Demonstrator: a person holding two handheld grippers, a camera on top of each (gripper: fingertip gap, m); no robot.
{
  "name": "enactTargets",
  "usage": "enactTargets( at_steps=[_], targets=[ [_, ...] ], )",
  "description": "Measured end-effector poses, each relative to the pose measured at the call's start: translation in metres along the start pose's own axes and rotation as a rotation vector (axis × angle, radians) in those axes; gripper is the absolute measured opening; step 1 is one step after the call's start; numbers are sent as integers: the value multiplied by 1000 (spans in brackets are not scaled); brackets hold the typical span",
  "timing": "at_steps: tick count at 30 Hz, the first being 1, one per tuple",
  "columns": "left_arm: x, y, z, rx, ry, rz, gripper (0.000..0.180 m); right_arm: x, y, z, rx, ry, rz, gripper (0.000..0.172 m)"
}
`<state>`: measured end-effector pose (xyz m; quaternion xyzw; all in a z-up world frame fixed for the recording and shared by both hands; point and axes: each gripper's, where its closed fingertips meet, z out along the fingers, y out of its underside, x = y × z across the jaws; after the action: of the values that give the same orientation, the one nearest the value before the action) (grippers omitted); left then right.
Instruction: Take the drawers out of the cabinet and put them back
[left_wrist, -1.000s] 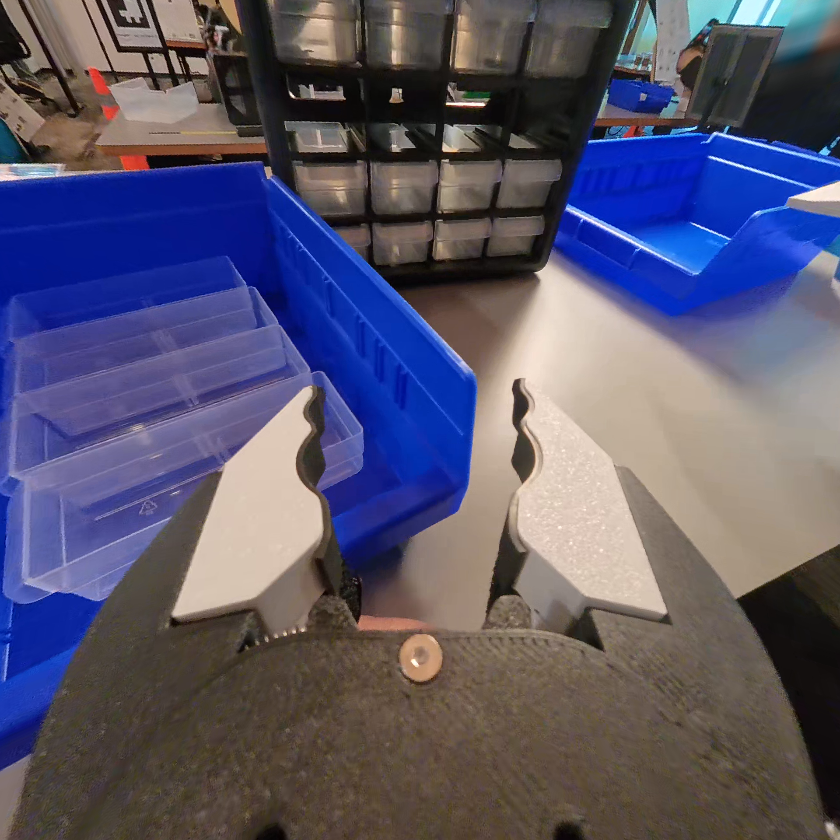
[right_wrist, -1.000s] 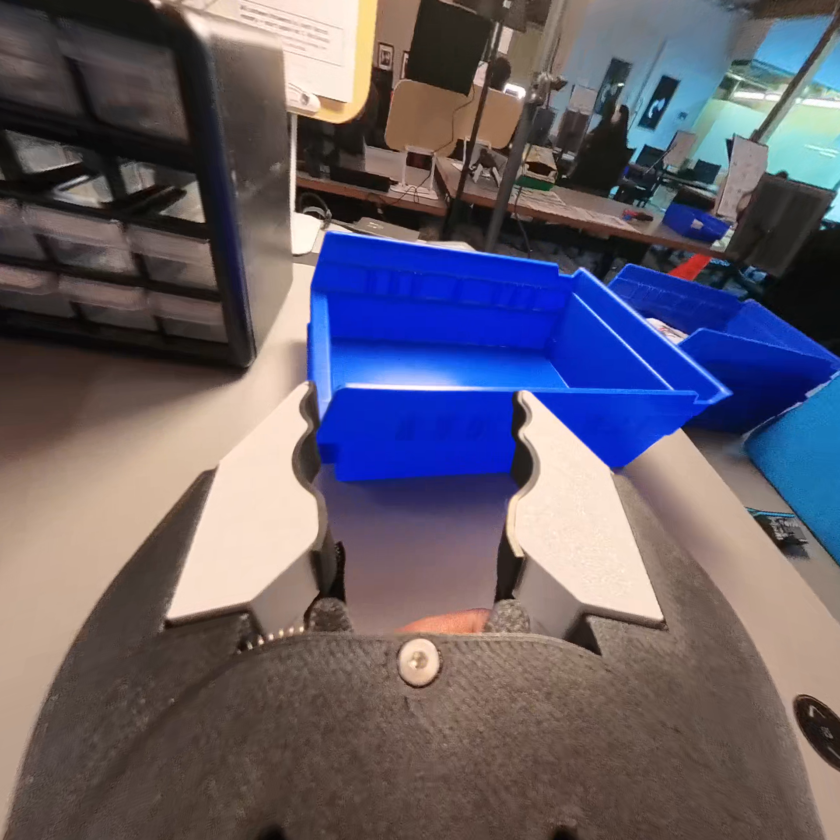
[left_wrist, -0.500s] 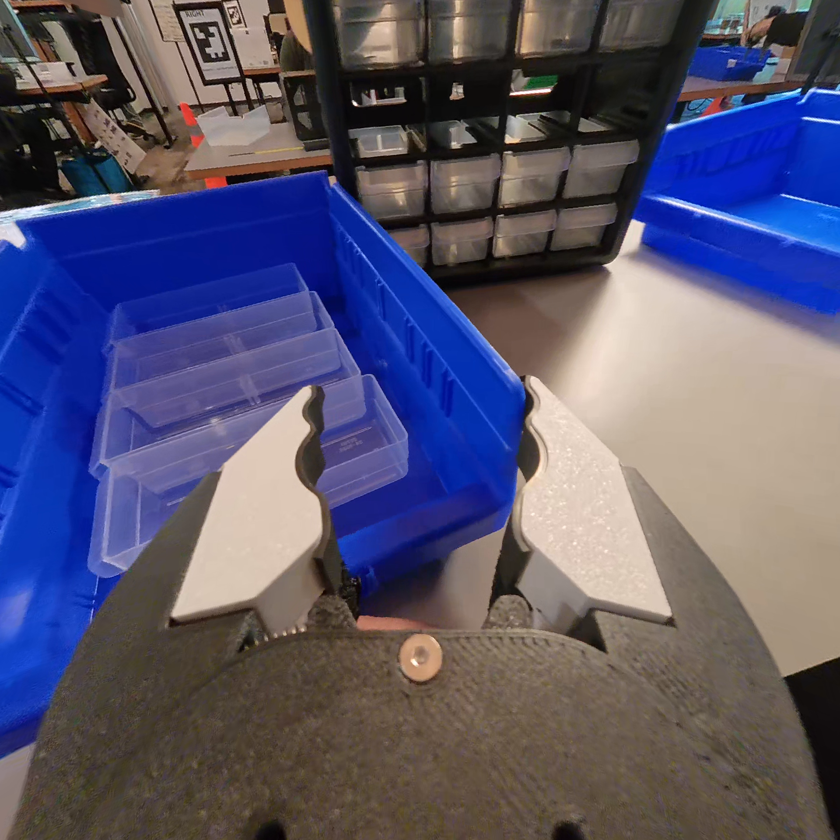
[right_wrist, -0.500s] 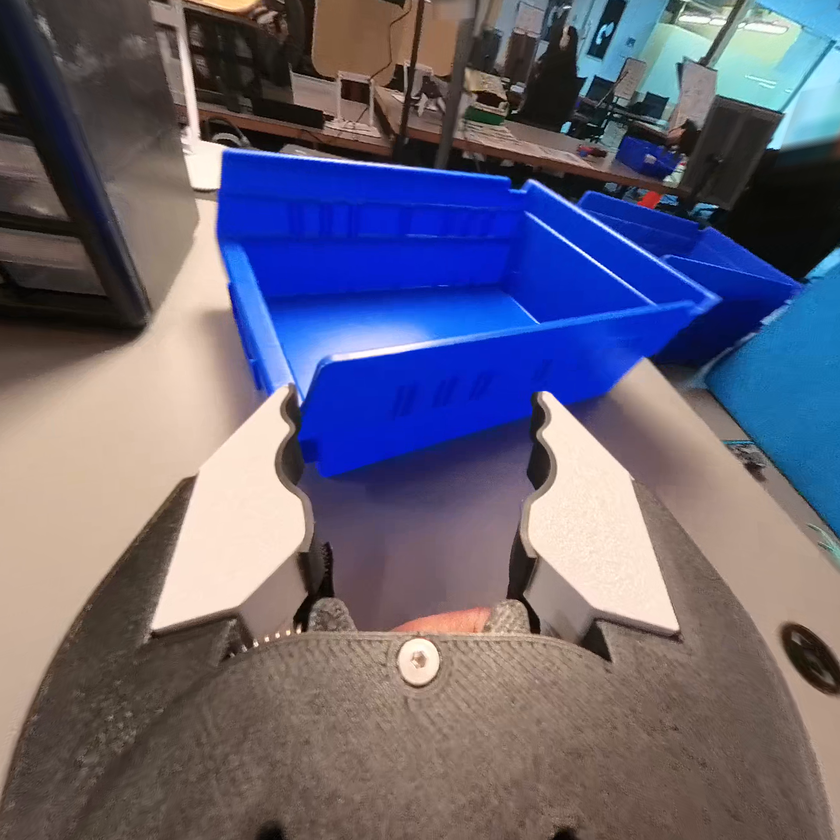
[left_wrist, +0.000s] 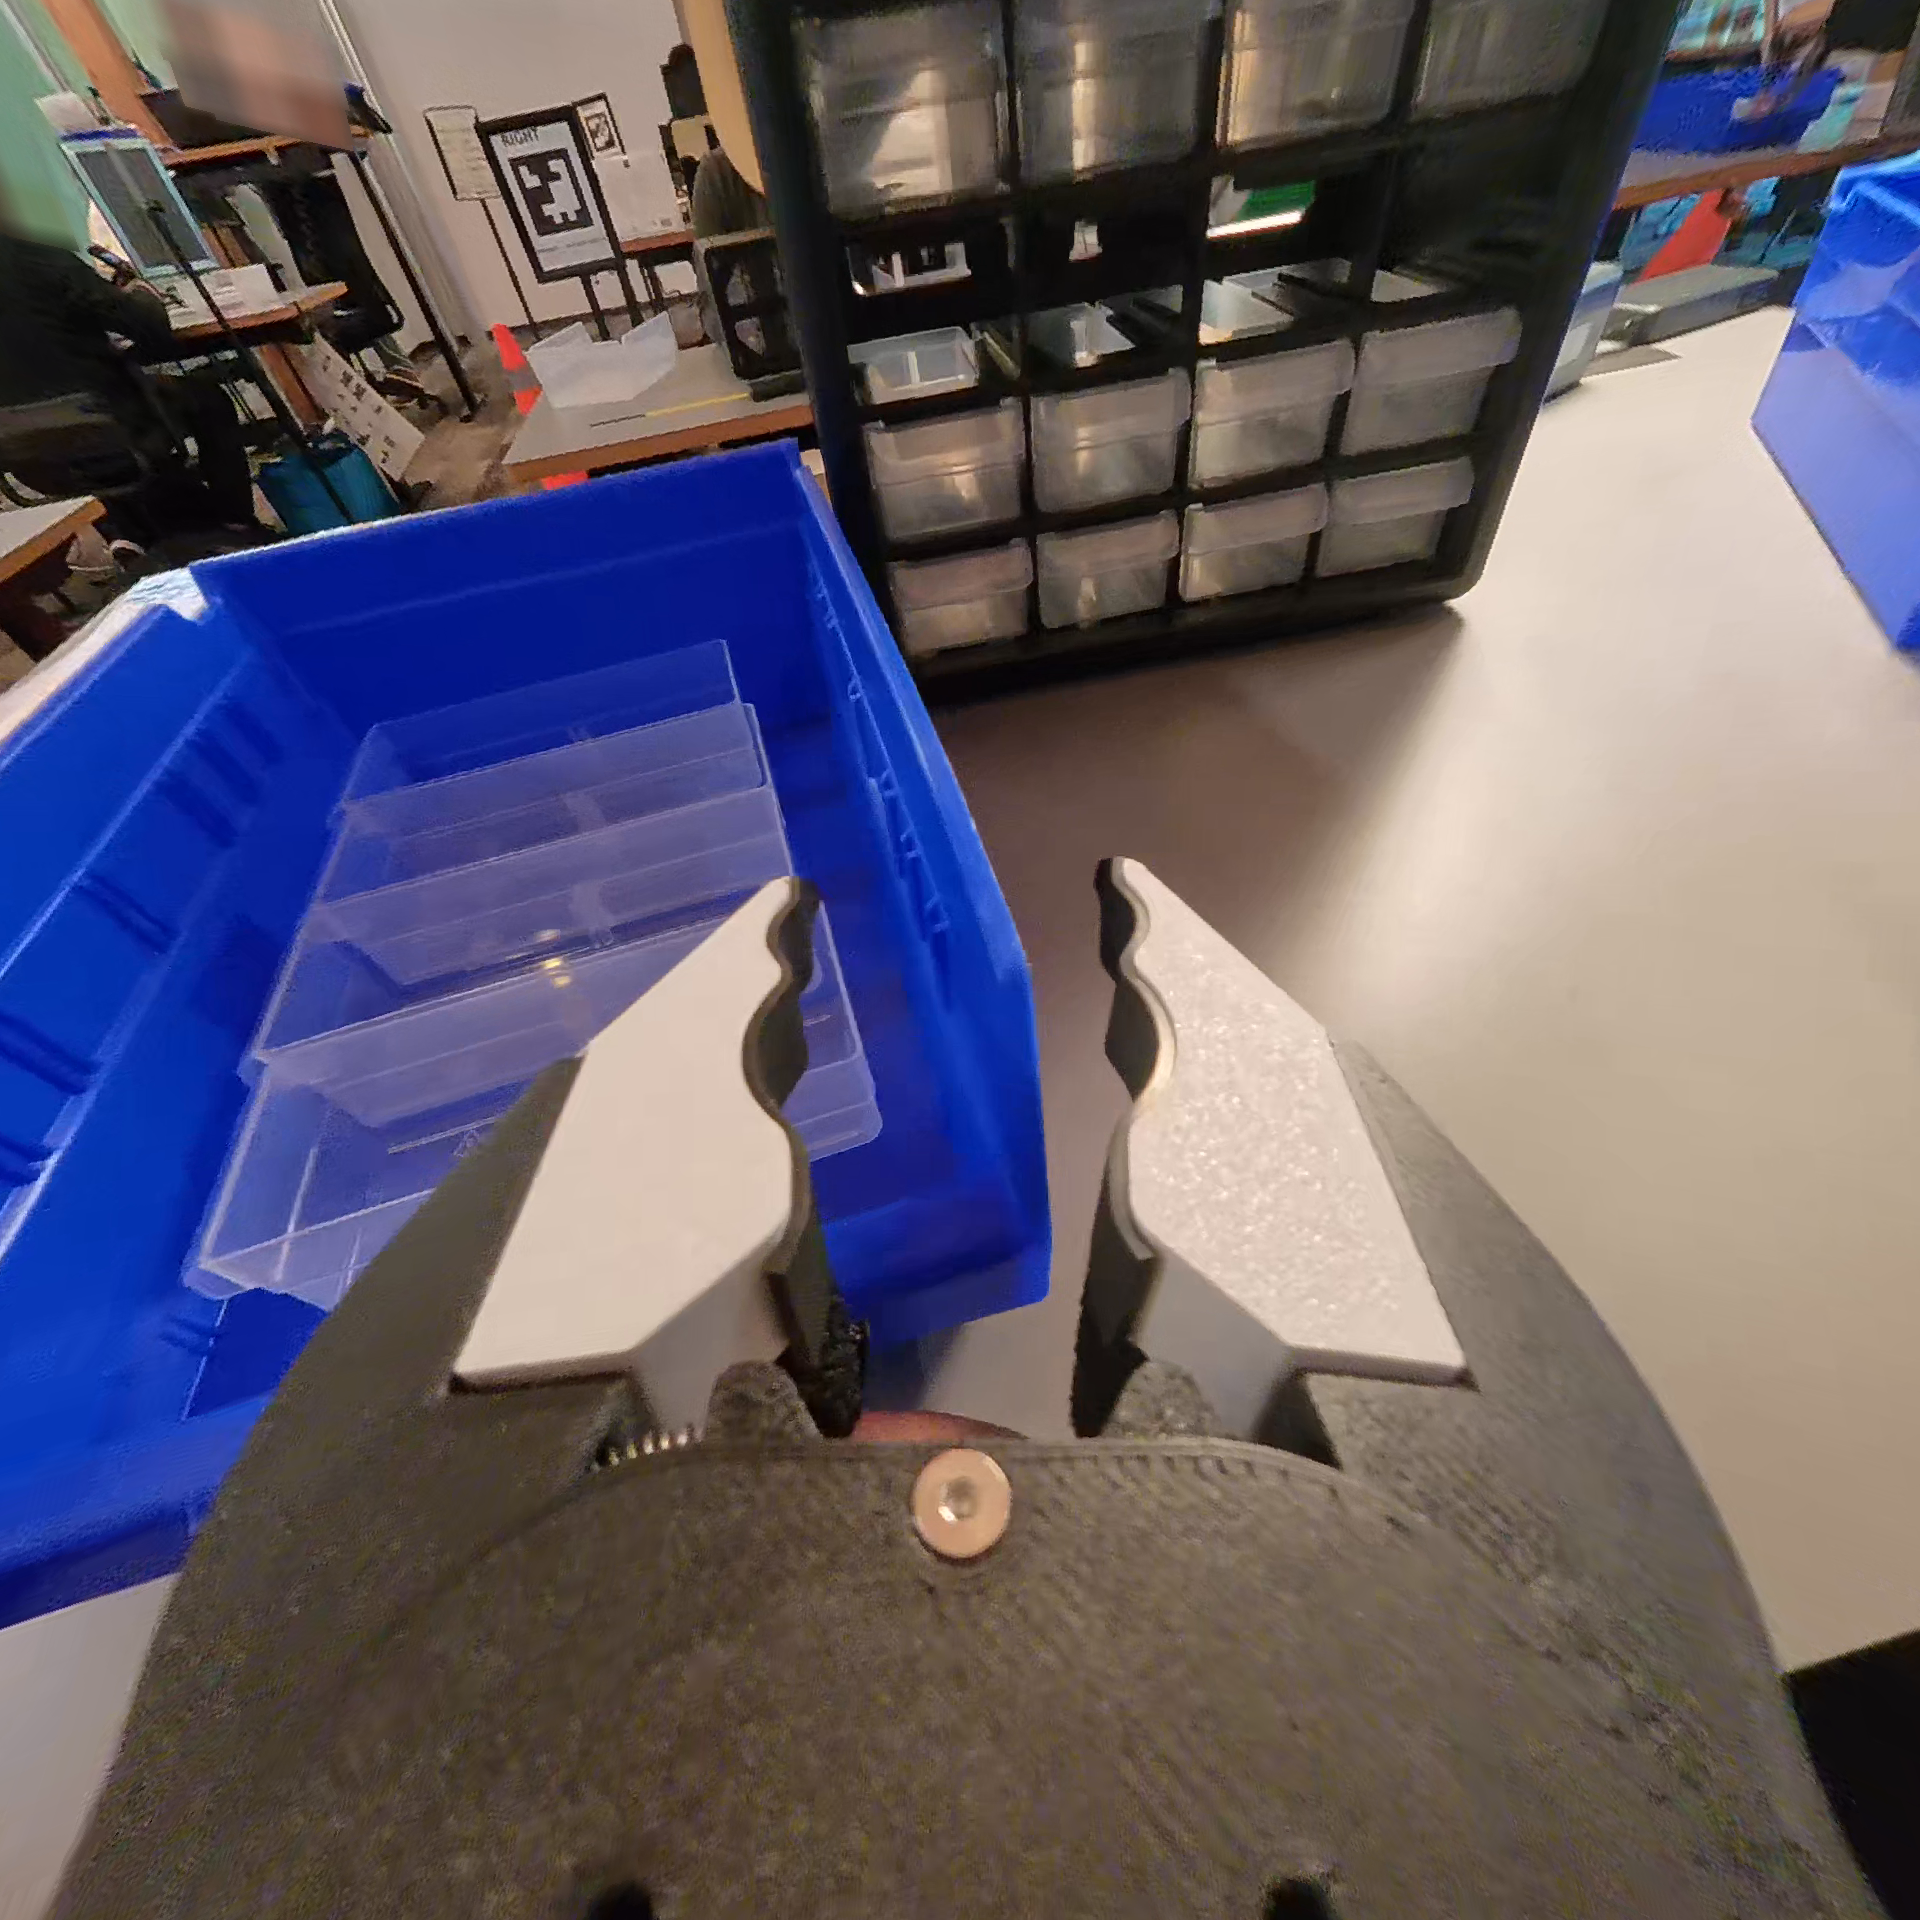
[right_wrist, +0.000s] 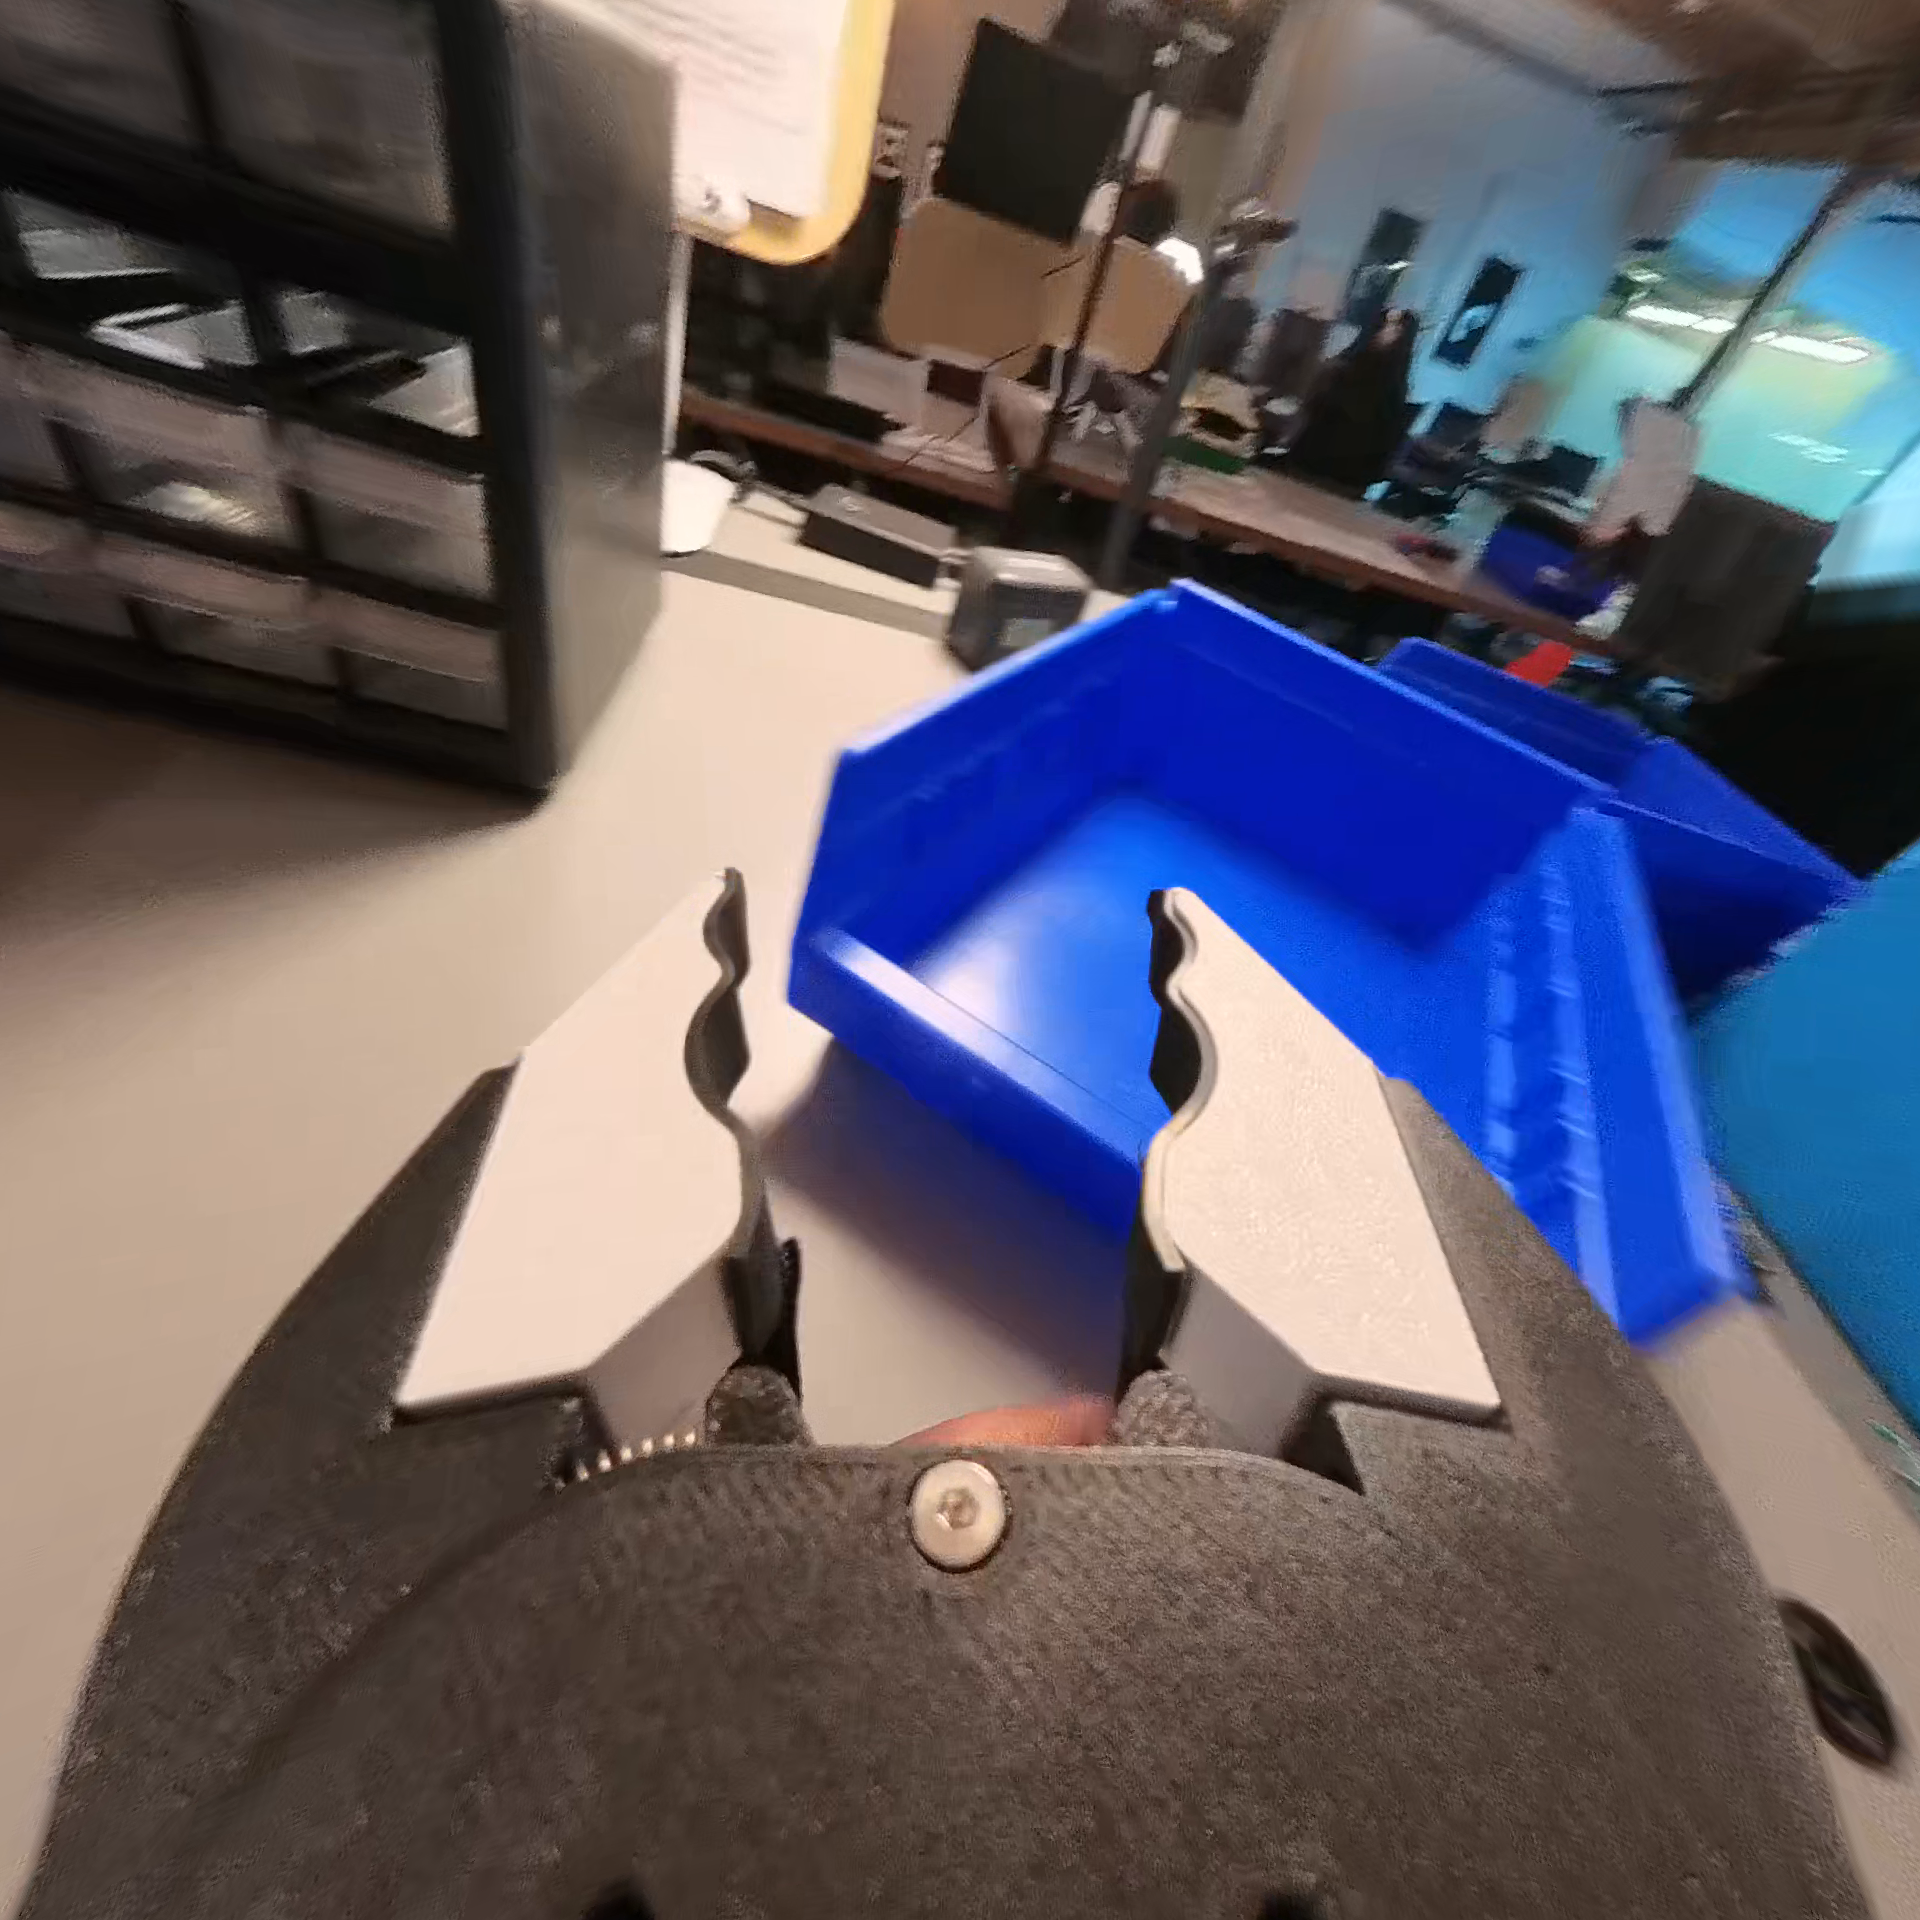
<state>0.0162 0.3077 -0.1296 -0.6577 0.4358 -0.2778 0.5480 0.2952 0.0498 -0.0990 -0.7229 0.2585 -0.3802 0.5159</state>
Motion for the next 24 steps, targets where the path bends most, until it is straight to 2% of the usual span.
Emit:
enactTargets(
  at_steps=[3,5,6,7,8,11,15,20,24],
  targets=[
    [0,4,7,-8,-29,46,41,-31,4,41,-66,-66,16,81],
    [-3,3,8,8,-51,77,27,-33,13,66,-120,-46,6,80],
    [-4,3,8,12,-47,82,19,-31,19,74,-143,-36,11,74],
    [-5,2,6,19,-51,81,7,-27,23,79,-156,-30,17,61],
    [-10,2,4,22,-67,83,4,-22,27,80,-158,-28,26,45],
    [-26,6,-5,24,-102,95,1,-13,33,69,-143,-49,56,21],
    [-41,10,-14,16,-113,89,2,20,46,39,-126,24,61,11],
    [-63,12,-10,7,-149,89,2,58,63,14,-139,72,69,3],
    [-87,12,1,-12,-171,85,1,71,68,7,-140,42,80,4]
  ],
)
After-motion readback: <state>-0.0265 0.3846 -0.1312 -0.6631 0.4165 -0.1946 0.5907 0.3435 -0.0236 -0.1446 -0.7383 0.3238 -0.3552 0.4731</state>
